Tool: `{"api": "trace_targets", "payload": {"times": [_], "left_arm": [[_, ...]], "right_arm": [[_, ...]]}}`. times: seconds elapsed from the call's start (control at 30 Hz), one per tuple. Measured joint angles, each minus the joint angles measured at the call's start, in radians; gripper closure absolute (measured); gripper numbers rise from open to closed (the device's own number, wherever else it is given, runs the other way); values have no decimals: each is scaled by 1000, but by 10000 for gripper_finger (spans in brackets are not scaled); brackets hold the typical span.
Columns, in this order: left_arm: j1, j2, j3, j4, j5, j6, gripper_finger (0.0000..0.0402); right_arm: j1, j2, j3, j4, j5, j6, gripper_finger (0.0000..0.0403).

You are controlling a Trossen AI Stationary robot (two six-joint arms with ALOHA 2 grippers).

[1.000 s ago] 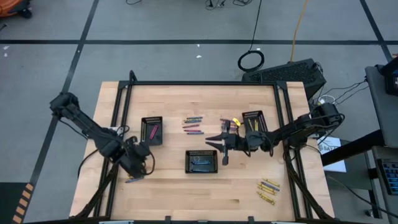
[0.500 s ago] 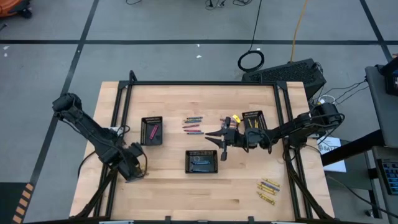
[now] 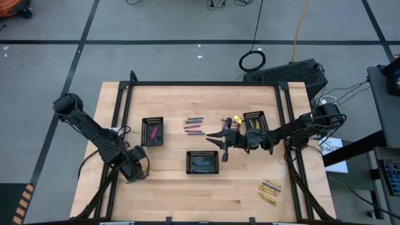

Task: Sort crayons
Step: Put the yellow crayon into the right black basket

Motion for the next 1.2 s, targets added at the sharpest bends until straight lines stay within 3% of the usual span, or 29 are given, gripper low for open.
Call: {"api": "trace_targets", "payload": {"times": [0.63, 1.2], "left_arm": [[-50, 108, 0, 14, -27, 75, 231], [-54, 111, 0, 74, -83, 99, 231]], "right_arm": [[0, 0, 0, -10, -1, 0, 355], [5, 0, 0, -11, -3, 1, 355]]}}
